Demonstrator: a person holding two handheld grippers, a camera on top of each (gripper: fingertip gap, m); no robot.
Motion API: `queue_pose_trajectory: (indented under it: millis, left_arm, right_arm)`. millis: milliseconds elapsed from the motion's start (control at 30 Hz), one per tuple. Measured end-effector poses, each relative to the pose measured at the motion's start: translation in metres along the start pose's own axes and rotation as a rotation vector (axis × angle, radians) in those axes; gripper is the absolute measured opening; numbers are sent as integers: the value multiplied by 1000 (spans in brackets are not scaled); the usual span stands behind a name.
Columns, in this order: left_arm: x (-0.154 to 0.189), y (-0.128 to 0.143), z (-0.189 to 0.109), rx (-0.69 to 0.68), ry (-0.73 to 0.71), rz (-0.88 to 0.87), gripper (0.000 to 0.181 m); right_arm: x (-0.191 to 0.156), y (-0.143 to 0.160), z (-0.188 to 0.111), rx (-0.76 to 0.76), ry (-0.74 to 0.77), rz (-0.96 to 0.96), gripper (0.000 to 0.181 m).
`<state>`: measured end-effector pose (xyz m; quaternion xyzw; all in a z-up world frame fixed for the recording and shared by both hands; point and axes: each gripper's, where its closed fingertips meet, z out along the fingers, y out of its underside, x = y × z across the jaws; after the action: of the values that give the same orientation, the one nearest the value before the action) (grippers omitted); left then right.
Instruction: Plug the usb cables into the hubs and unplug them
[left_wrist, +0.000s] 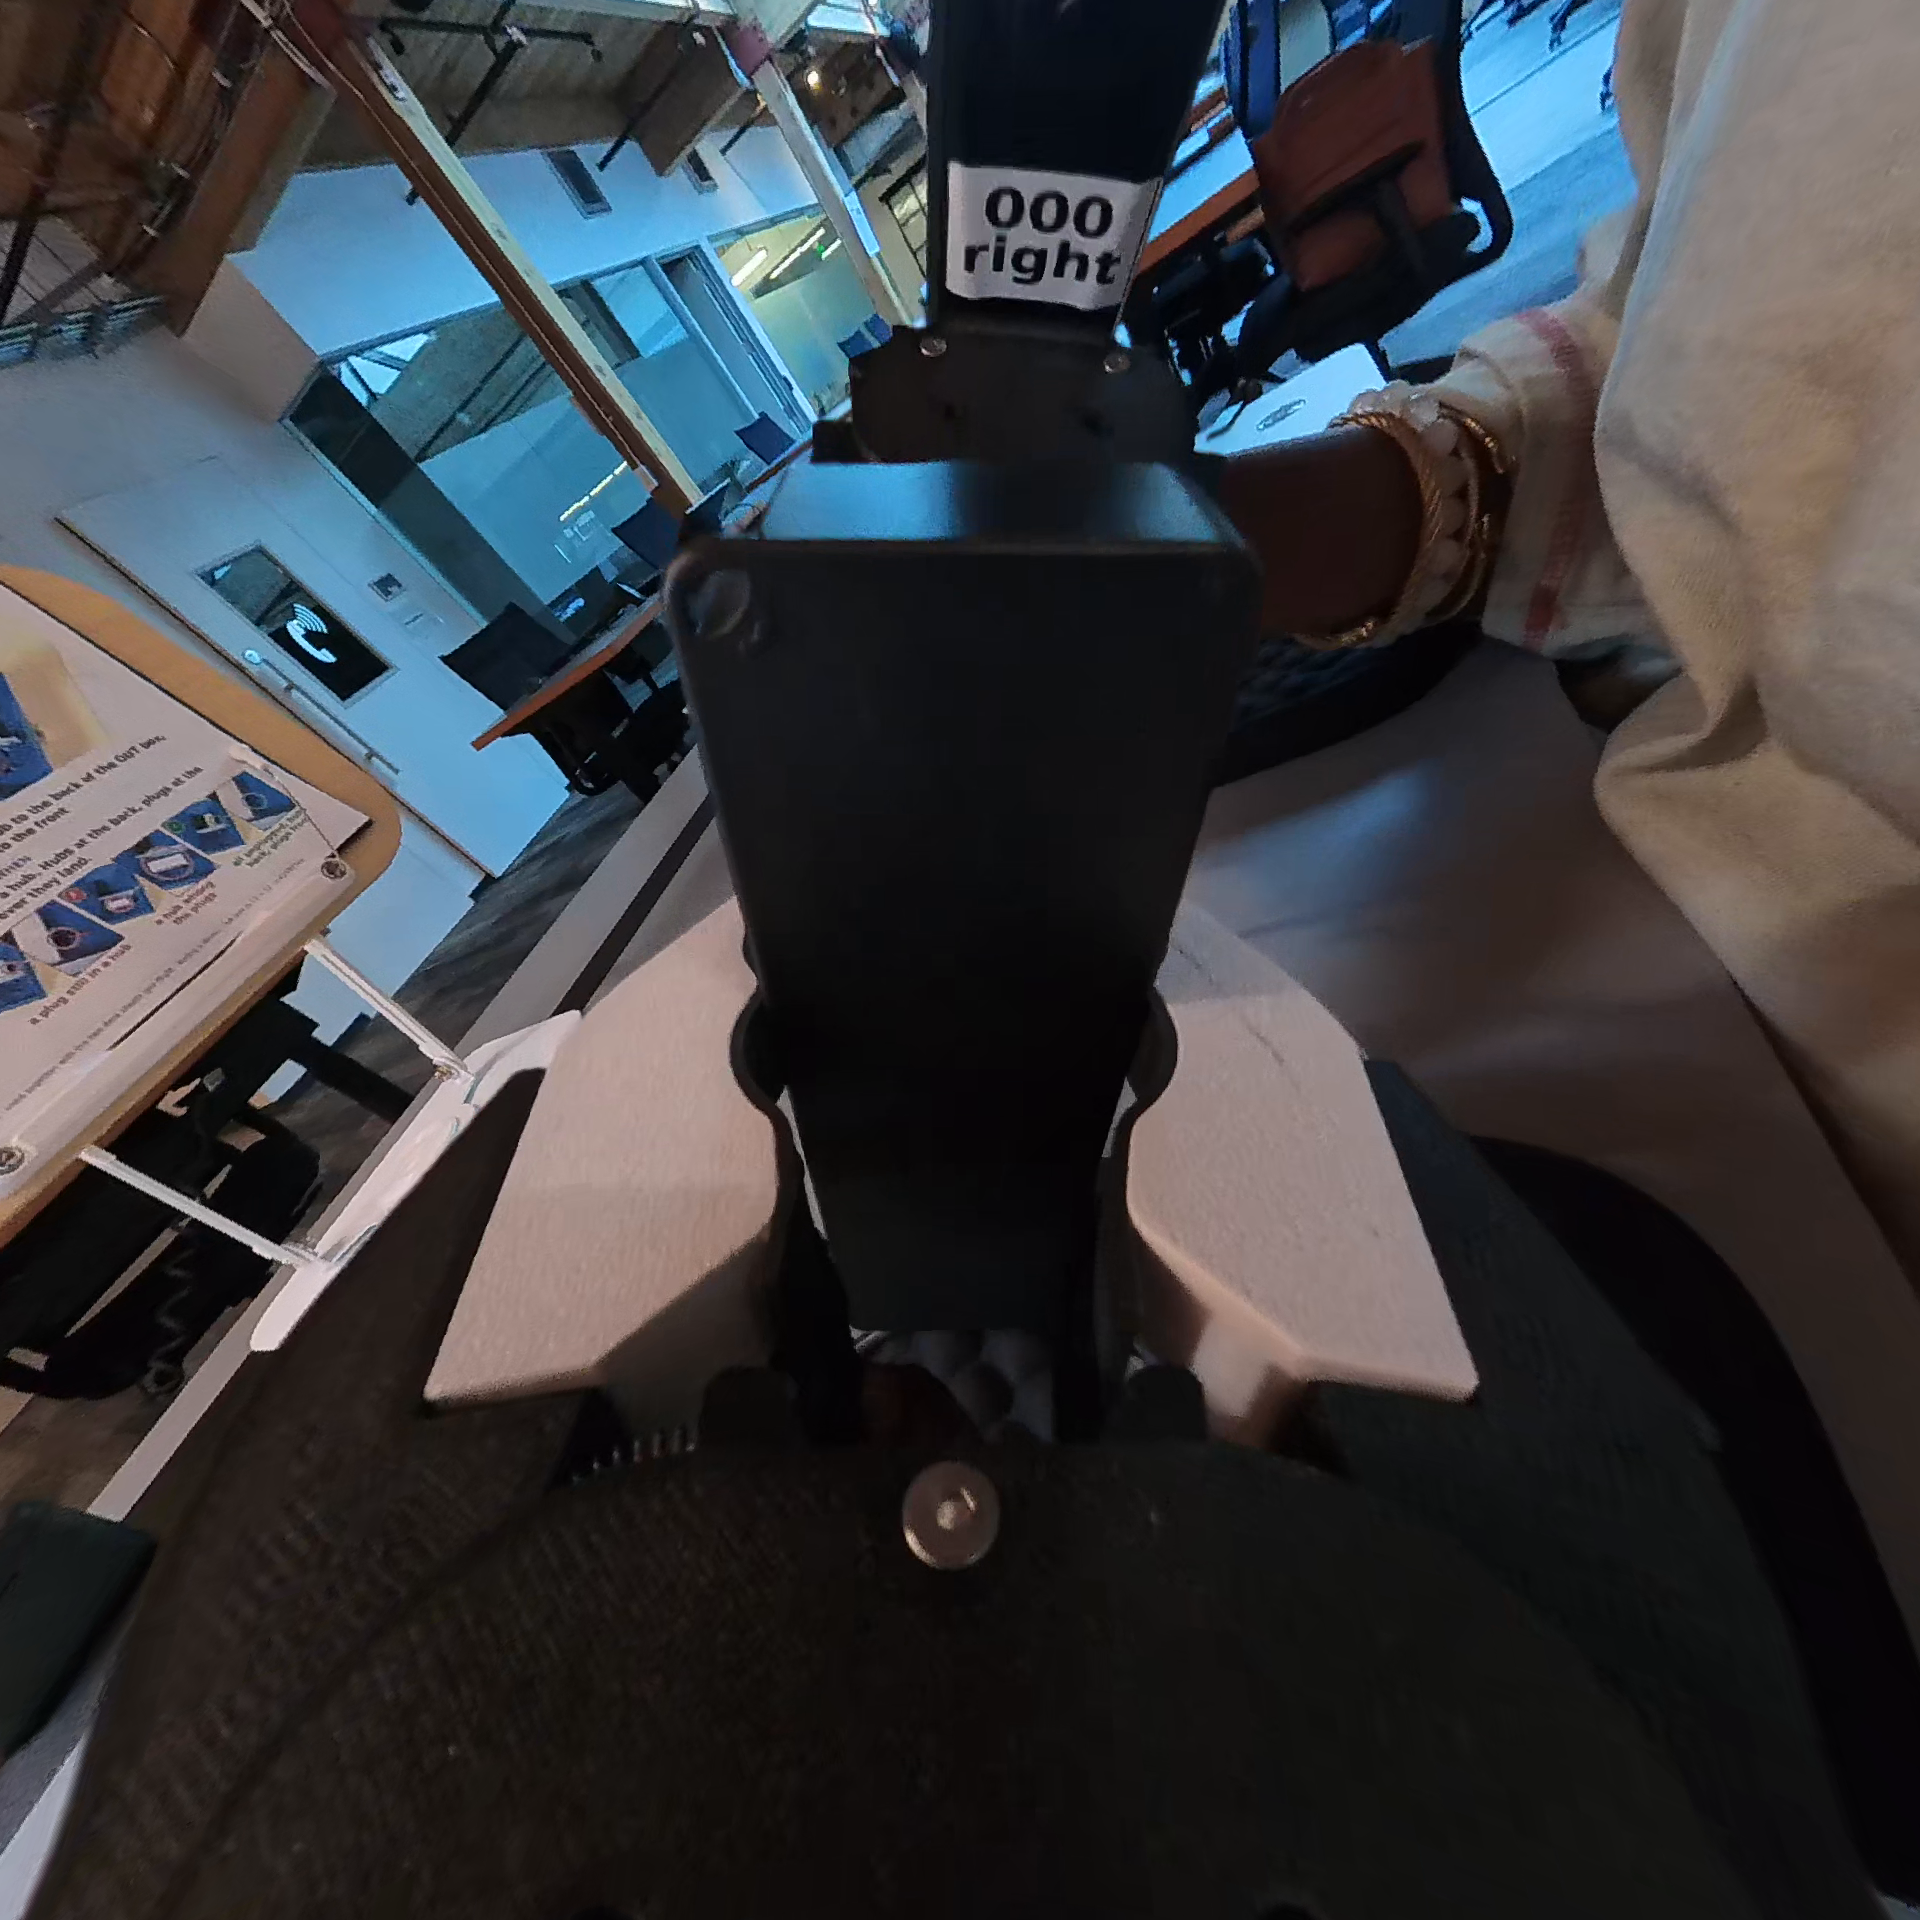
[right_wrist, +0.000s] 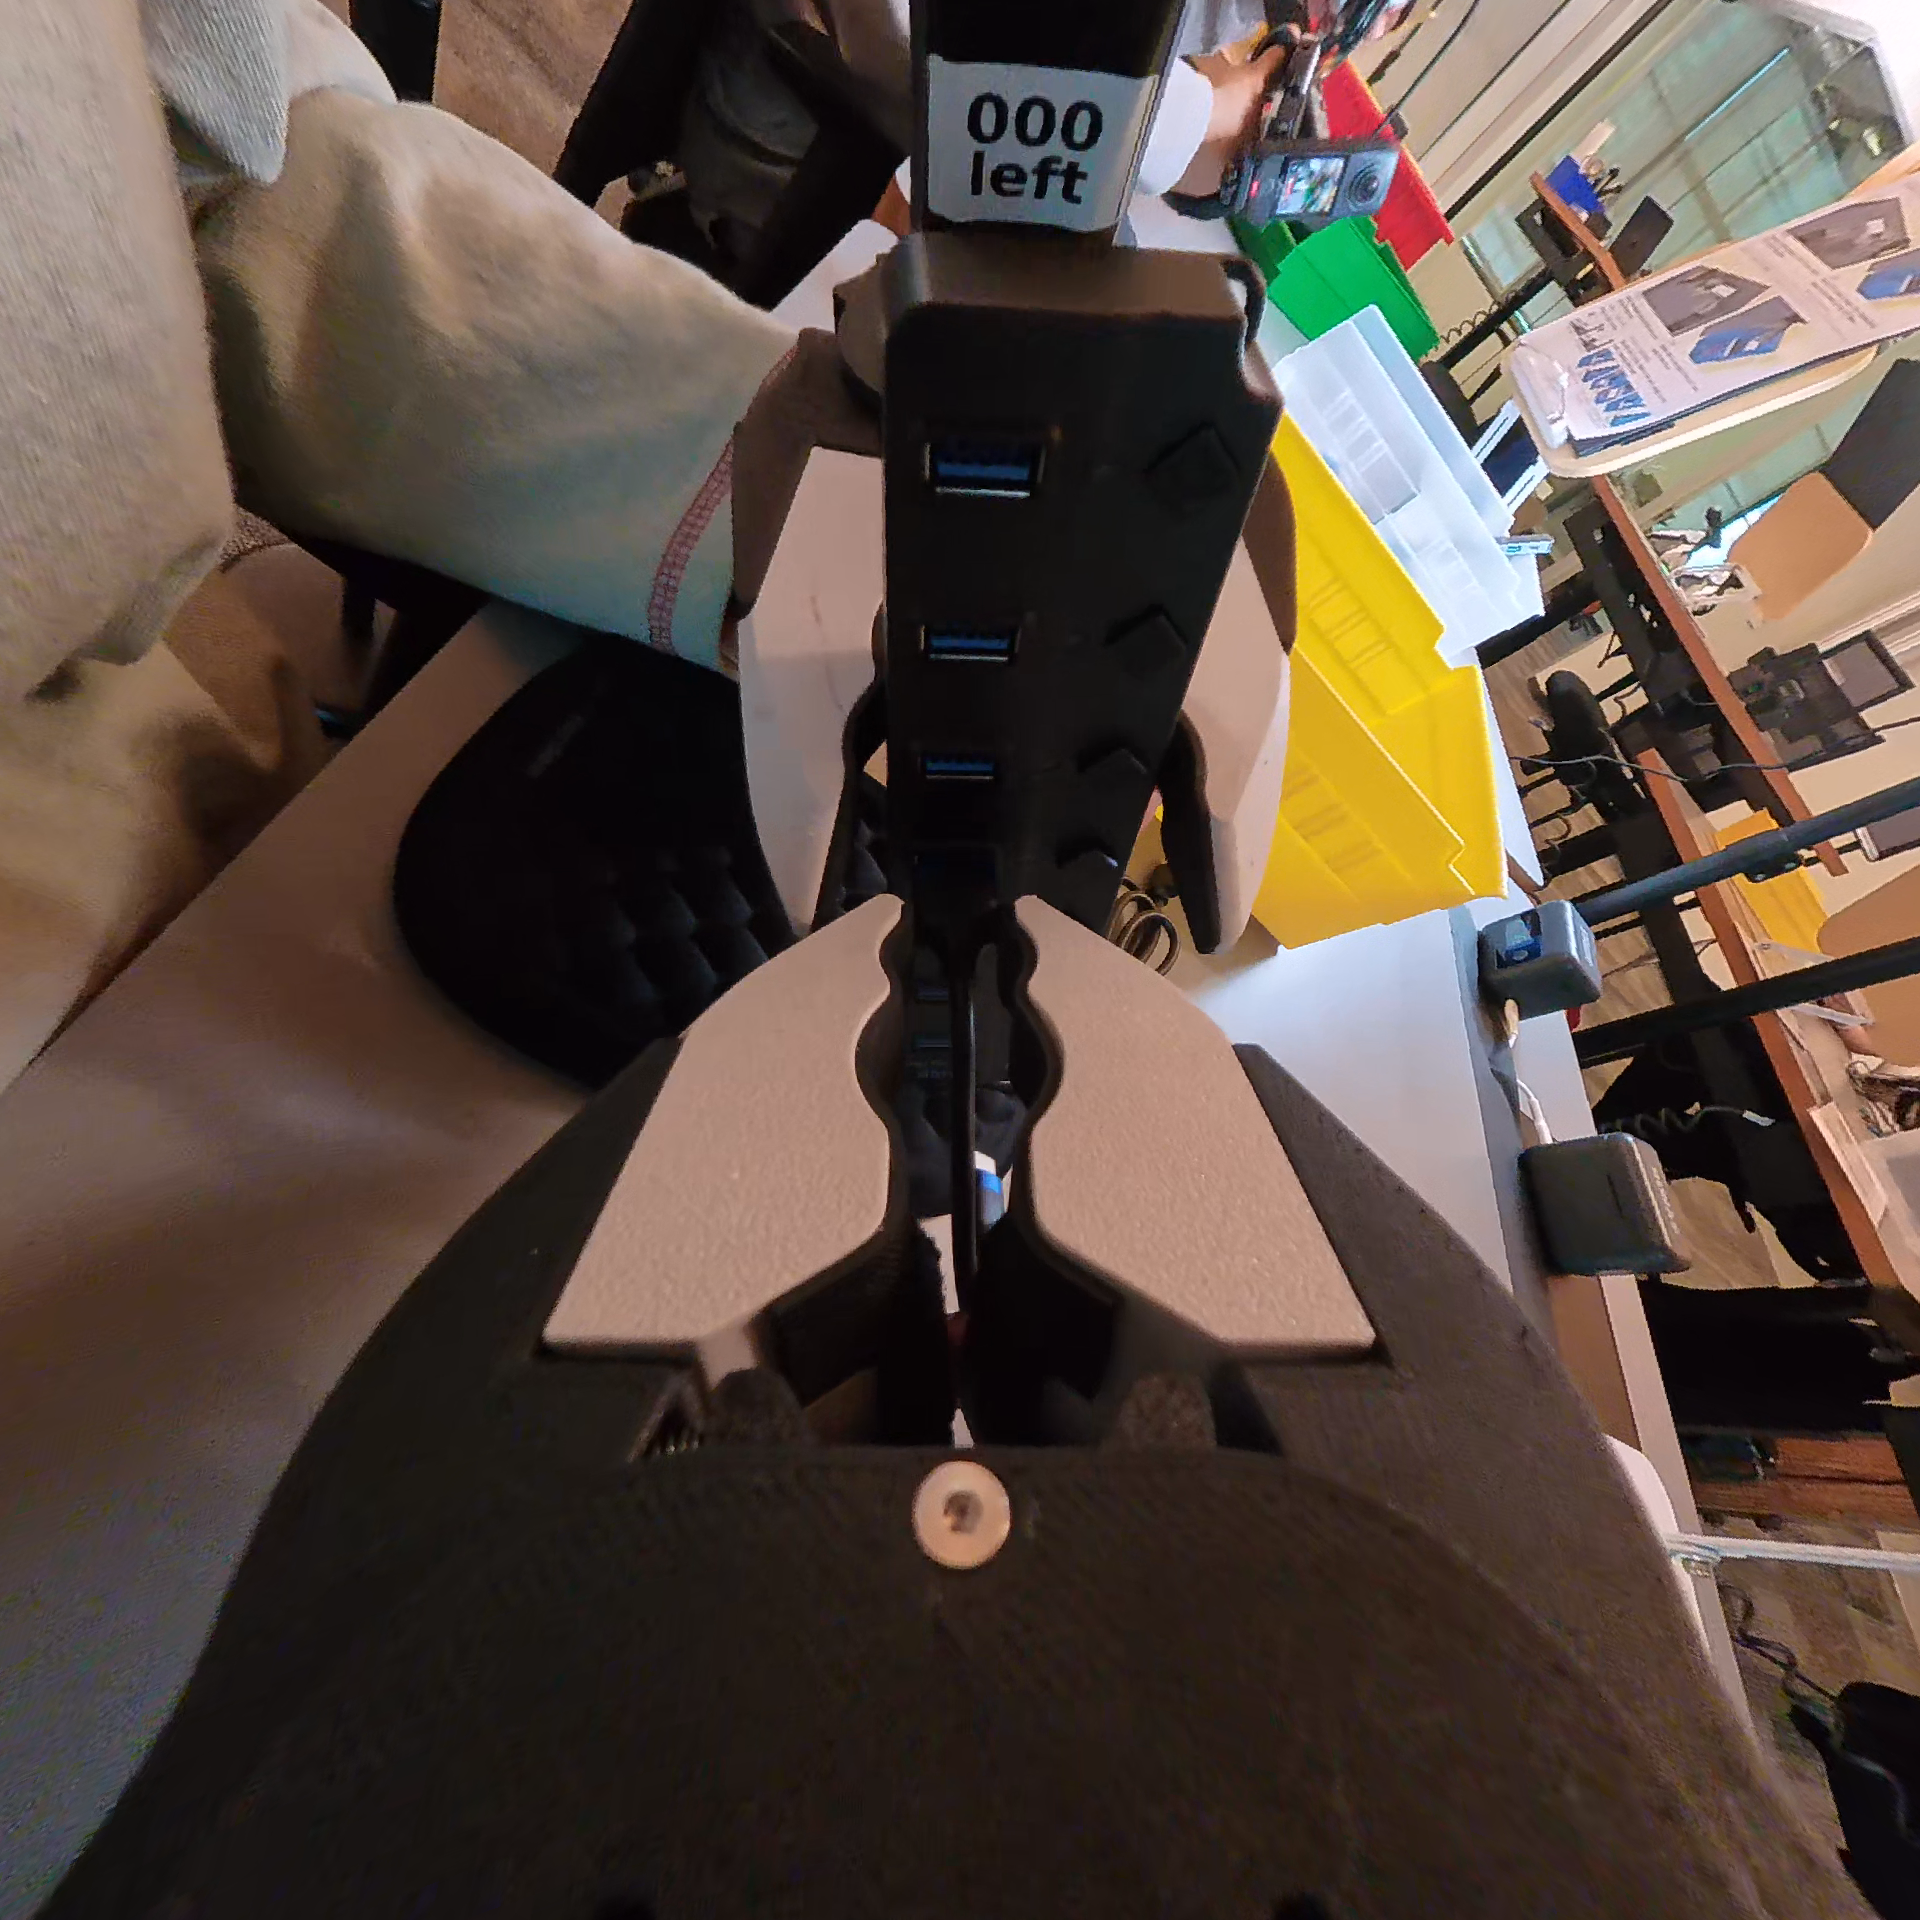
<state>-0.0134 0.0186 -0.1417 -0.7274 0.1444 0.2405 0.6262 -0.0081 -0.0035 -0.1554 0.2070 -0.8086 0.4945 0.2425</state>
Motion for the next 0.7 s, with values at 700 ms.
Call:
queue_pose_trajectory:
  millis: [700]
  left_arm:
    - [-3,-2,2,-41,12,-10,64]
  right_arm:
    - [6,14,-26,-119,33,-17,2]
